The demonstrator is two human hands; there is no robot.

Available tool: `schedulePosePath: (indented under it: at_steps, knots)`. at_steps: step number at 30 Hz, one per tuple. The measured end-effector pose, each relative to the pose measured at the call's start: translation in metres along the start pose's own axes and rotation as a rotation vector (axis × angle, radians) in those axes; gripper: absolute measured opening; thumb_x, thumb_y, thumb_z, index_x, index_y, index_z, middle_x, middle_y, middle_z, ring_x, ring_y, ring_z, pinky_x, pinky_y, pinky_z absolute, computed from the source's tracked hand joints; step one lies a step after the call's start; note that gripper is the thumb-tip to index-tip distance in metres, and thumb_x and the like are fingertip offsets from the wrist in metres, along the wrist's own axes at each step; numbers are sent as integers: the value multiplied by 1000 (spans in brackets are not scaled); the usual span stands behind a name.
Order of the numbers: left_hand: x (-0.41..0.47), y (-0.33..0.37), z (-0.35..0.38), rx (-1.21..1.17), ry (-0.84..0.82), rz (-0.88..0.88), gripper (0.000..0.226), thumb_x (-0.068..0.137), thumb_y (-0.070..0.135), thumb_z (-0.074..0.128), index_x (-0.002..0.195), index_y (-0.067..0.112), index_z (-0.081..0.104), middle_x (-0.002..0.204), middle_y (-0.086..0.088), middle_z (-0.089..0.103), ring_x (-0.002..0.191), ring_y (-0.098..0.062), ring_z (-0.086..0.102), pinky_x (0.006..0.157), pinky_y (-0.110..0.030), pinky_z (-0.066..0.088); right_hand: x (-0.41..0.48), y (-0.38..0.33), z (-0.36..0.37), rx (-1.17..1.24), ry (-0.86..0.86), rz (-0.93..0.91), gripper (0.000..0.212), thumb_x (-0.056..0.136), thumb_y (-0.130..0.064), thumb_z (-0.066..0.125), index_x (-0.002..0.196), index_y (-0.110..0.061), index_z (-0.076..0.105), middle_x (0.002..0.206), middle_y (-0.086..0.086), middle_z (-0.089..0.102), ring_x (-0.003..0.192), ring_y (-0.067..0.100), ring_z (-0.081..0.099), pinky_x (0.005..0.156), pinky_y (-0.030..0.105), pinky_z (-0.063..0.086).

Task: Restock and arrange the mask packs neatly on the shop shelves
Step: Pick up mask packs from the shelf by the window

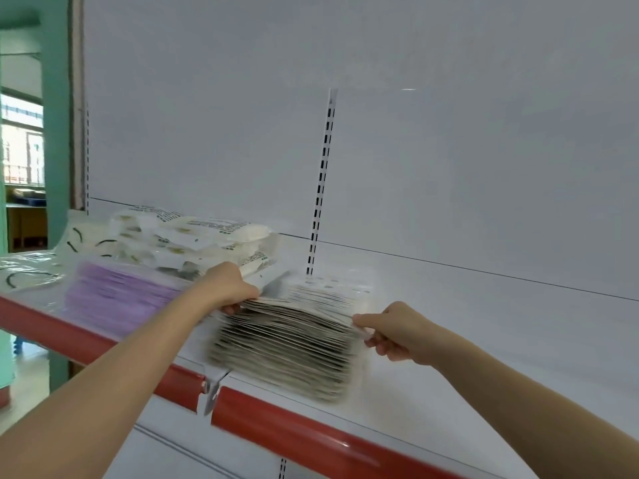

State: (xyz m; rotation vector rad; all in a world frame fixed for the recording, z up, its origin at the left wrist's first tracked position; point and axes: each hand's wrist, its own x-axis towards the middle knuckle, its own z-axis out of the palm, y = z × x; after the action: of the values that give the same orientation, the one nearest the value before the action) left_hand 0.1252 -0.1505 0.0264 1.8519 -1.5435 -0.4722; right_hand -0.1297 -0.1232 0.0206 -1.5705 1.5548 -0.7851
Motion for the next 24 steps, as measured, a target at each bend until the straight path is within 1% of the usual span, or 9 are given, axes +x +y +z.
schedulePosePath:
  at_steps: [2,4,8,11,14,18,20,22,24]
  knots:
    - [0,3,1,65,15,6,21,82,15,59,95,-1,59,67,-6,56,48,-17,53,41,-19,43,2,0,0,-37,14,7,18,86,-23,61,82,-6,55,59,3,55,41,10,39,37,14,28]
    - [0,5,3,184,58,26,22,83,19,56,94,0,62,67,-6,56,55,-18,52,43,-20,38,5,2,0,-54,28,9,17,86,-24,59,82,-8,54,58,2,53,43,11,37,38,15,25]
    - [4,2,13,377,142,83,38,87,27,50,106,-3,62,99,-17,66,89,-29,63,73,-33,49,10,8,4,-39,60,-8,25,91,-29,51,78,-8,52,59,2,53,45,13,38,38,16,24]
    - [8,-5,17,442,215,150,43,94,38,40,96,3,65,85,-11,63,80,-27,56,66,-30,41,12,11,4,-26,96,-39,32,95,-34,44,77,-7,43,61,4,56,45,14,39,38,16,26]
    - [4,-8,18,444,340,207,57,97,43,26,88,3,65,82,-14,58,80,-31,55,69,-32,42,10,12,1,-108,168,-102,36,97,-37,36,75,-9,39,64,4,59,48,15,44,44,20,32]
    - [-27,8,25,443,533,353,51,99,37,29,89,7,68,84,-14,52,78,-27,44,69,-35,38,4,19,-9,-397,299,-247,45,96,-39,33,91,0,54,86,13,67,68,24,60,65,30,44]
    - [-48,24,34,320,506,485,48,99,36,32,78,7,65,81,-11,54,77,-26,46,66,-32,35,-3,24,-19,-566,353,-297,41,96,-40,34,100,-6,57,93,10,65,84,27,60,69,31,43]
    - [-72,42,48,178,373,613,45,99,36,33,61,16,50,69,-4,49,72,-22,48,65,-31,33,-14,30,-34,-660,365,-321,35,96,-40,36,104,-12,56,93,4,62,86,25,56,68,28,40]
    - [-96,62,67,69,241,702,44,99,33,36,56,23,37,64,-1,45,68,-20,44,64,-30,28,-27,40,-53,-695,367,-325,32,96,-38,38,108,-14,56,94,1,59,83,21,52,69,27,39]
